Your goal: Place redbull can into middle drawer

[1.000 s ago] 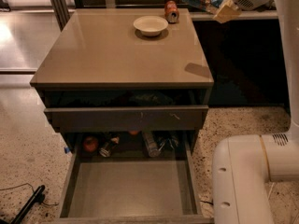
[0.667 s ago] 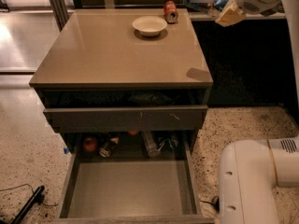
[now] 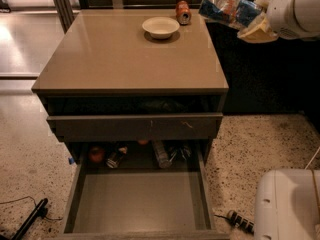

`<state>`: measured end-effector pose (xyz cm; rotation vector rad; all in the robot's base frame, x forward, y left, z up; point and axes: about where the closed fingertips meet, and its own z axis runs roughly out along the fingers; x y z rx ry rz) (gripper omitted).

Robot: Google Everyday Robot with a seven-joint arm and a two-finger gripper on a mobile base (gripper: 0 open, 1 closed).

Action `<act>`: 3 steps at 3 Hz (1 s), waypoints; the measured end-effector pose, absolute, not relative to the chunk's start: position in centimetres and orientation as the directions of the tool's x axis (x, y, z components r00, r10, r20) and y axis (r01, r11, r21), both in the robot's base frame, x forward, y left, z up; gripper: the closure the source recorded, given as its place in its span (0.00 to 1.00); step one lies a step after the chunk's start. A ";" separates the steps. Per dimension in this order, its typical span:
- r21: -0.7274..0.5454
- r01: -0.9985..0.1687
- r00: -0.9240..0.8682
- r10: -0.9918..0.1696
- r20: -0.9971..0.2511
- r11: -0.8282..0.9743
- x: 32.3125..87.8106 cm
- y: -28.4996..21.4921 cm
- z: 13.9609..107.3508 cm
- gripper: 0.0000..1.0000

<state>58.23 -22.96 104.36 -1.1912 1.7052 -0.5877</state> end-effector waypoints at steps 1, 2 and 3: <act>-0.801 -0.428 -0.059 -0.897 -0.437 0.418 58.9 -22.9 104.6 1.00; -0.830 -0.374 0.015 -0.893 -0.450 0.413 58.2 -23.4 104.0 1.00; -0.859 -0.336 0.098 -0.893 -0.439 0.386 54.8 -24.3 102.1 1.00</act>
Offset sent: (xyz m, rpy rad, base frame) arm -0.0075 -0.0022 -0.0009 0.0221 -0.1786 0.0600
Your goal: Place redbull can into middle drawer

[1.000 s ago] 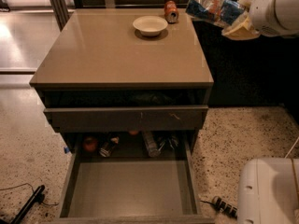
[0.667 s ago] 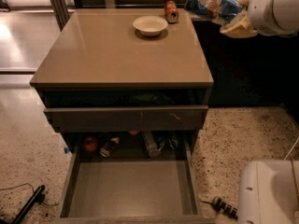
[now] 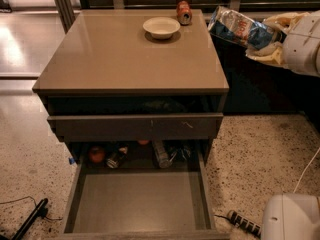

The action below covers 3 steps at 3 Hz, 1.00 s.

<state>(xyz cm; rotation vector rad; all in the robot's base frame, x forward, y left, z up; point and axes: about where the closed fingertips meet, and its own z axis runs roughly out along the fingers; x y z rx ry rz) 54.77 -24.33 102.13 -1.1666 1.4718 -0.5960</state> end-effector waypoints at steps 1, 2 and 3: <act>-0.859 -0.336 0.098 -0.893 -0.439 0.386 54.8 -24.3 102.1 1.00; -0.862 -0.346 0.114 -0.895 -0.431 0.371 55.1 -24.0 101.3 1.00; -0.858 -0.386 0.136 -0.899 -0.417 0.340 54.2 -23.5 98.9 1.00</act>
Offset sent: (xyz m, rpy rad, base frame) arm -0.0007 0.0055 -0.0168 -0.0299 0.0026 0.0397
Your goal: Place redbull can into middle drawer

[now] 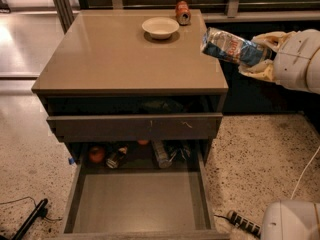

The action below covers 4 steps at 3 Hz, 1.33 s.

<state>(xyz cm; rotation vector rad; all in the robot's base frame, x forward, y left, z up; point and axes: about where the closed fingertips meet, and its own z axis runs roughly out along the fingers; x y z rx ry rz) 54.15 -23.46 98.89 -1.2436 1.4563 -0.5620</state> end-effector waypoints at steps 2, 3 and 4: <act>-0.836 -0.492 0.240 -0.885 -0.400 0.244 49.7 -22.1 93.9 1.00; -0.825 -0.536 0.294 -0.877 -0.381 0.179 47.1 -22.6 92.3 1.00; -0.820 -0.549 0.322 -0.865 -0.385 0.160 46.9 -22.1 92.1 1.00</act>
Offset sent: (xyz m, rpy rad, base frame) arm -0.0865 0.0180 -0.0751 -0.0774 0.1177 0.2538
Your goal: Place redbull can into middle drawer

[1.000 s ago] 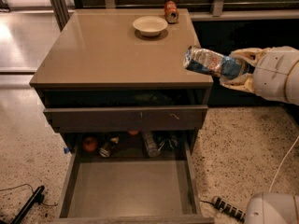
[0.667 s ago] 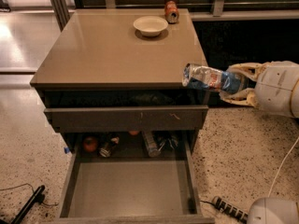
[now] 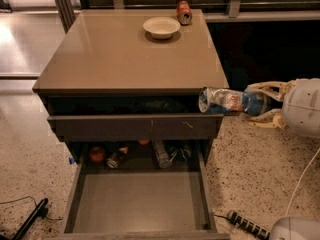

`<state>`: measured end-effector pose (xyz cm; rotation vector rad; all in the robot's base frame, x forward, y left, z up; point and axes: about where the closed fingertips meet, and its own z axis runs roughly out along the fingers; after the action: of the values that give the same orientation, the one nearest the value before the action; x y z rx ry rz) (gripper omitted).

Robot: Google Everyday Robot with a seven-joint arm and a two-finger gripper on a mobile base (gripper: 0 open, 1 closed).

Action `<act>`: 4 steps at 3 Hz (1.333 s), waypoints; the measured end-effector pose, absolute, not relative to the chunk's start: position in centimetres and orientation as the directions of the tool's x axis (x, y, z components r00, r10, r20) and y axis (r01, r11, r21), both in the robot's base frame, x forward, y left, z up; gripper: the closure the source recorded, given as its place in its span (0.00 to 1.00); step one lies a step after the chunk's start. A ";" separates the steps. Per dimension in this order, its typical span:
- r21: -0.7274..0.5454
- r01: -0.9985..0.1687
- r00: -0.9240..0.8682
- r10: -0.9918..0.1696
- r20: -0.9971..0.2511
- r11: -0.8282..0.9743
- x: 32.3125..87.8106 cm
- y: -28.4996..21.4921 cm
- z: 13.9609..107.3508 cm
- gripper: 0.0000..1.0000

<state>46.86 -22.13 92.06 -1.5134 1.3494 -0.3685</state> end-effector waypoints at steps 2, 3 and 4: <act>-0.789 -0.599 0.347 -0.845 -0.407 0.134 48.4 -19.7 90.3 1.00; -0.713 -0.698 0.389 -0.802 -0.453 0.064 47.9 -15.0 84.8 1.00; -0.664 -0.747 0.408 -0.769 -0.492 0.028 47.4 -12.2 81.4 1.00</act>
Offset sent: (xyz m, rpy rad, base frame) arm 0.0138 0.0289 -0.0232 -0.0240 0.0728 0.0682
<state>47.36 -12.24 81.38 -1.7105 1.3348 -0.0287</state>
